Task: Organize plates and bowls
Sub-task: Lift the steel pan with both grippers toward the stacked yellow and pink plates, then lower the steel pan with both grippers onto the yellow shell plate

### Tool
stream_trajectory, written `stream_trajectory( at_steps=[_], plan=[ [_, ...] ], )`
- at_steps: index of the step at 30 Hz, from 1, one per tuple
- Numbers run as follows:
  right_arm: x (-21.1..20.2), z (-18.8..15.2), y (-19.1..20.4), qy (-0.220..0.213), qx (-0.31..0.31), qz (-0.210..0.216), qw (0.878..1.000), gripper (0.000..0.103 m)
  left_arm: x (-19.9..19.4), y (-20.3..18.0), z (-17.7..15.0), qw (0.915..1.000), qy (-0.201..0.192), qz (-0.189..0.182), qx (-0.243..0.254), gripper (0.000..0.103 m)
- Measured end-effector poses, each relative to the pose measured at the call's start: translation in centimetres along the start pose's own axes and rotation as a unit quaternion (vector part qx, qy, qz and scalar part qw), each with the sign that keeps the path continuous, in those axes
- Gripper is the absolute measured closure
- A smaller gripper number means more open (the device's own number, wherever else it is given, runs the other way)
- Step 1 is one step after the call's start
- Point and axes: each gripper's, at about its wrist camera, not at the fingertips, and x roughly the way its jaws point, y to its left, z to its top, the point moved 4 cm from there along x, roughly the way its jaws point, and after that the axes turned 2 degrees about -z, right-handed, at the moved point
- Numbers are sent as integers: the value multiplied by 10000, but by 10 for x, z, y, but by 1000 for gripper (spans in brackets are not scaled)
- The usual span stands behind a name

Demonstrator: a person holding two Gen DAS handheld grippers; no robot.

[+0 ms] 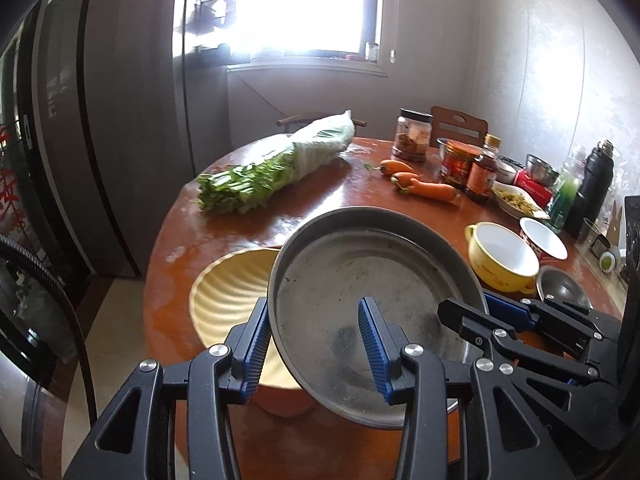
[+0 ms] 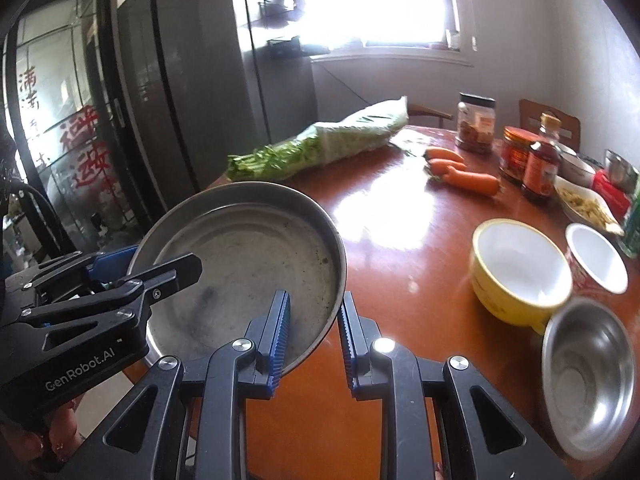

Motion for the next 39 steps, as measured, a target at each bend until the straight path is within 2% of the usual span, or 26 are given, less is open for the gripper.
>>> stream_trajectory(
  at_steps=[9, 16, 29, 39],
  plan=[
    [5, 36, 26, -295, -89, 282, 9991, 78, -11, 28, 25, 9996, -162, 243, 38, 59],
    [25, 52, 28, -243, -69, 350, 9991, 78, 9, 40, 30, 9994, 26, 323, 86, 59],
    [76, 26, 28, 269, -19, 379, 9989, 78, 59, 56, 13, 9982, 470, 367, 5, 59],
    [89, 17, 29, 386, -46, 324, 9987, 78, 70, 57, 6, 9976, 521, 448, 40, 59]
  ],
)
